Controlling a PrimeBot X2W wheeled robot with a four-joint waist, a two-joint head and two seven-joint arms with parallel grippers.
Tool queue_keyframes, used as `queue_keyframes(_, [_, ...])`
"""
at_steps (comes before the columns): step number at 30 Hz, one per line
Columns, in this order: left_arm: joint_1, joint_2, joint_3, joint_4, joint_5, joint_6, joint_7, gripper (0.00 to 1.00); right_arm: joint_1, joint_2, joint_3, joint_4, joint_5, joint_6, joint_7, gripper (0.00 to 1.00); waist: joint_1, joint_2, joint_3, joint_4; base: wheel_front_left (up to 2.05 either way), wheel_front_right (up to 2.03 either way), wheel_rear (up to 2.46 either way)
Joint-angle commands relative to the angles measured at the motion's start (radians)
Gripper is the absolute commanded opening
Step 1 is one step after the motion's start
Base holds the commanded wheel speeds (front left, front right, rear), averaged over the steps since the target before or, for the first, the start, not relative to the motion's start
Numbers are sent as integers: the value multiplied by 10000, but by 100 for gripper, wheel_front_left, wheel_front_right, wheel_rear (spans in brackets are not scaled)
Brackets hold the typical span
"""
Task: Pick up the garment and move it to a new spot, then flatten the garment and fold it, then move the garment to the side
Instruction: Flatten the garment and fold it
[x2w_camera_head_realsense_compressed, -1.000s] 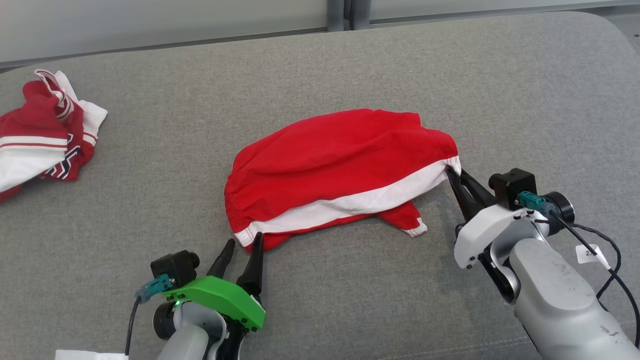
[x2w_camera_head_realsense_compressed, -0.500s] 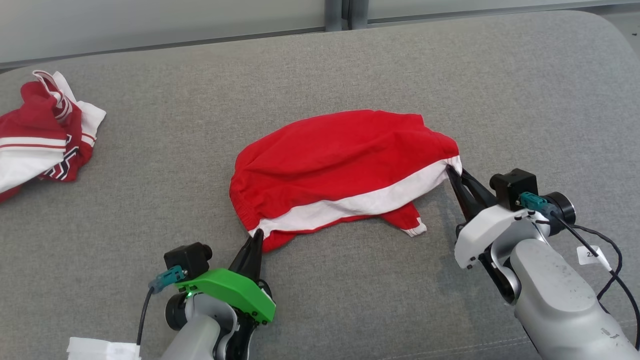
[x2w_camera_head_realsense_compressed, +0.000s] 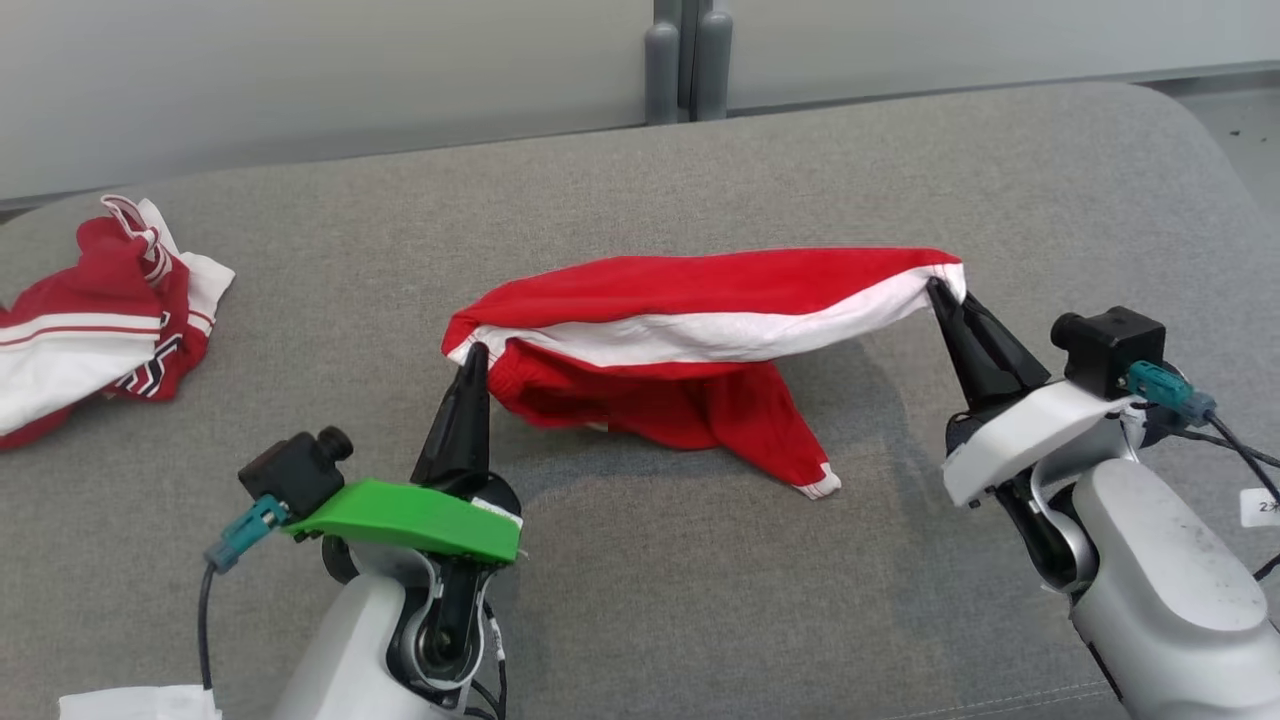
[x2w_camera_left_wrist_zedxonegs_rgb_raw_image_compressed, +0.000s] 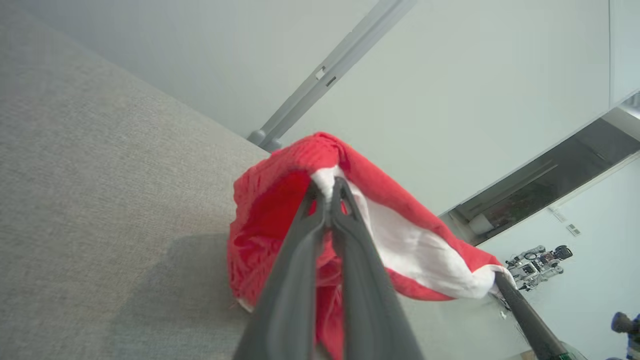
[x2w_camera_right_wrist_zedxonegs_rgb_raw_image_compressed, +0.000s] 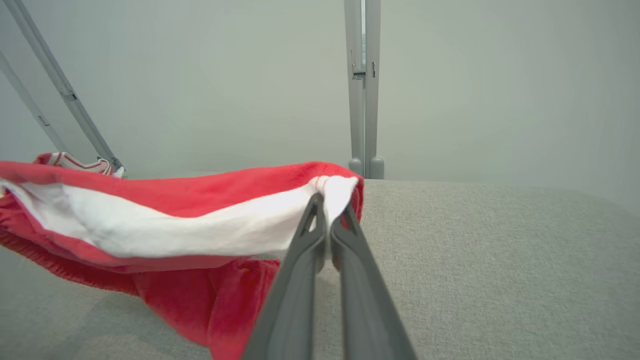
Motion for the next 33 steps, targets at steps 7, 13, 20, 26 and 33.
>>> queue_keyframes(7, [686,573,305,-2378,-653,1,183,0,745,-789,-286,-2472,732,1,1040,0,0,0,-1153,-249,0,0,0])
queue_keyframes(13, [762,1074,646,-4797,-868,500,742,0,1179,-1267,-957,-5160,968,1,2329,0,0,0,-1543,-409,0,0,0])
queue_keyframes(20, [157,1708,1023,-7311,-1205,1305,1815,0,1506,-1230,-2015,-7906,1086,1,3759,0,0,0,-1671,-562,0,0,0])
queue_keyframes(26, [-767,2113,1279,-7920,-1178,1931,2605,0,1276,-936,-2707,-8952,1136,1,4572,0,0,0,-1476,-659,0,0,0])
queue_keyframes(33, [-2131,2149,1048,-6311,-1285,2045,3321,0,258,-686,-2235,-7741,1379,1,5101,0,0,0,-600,-698,0,0,0])
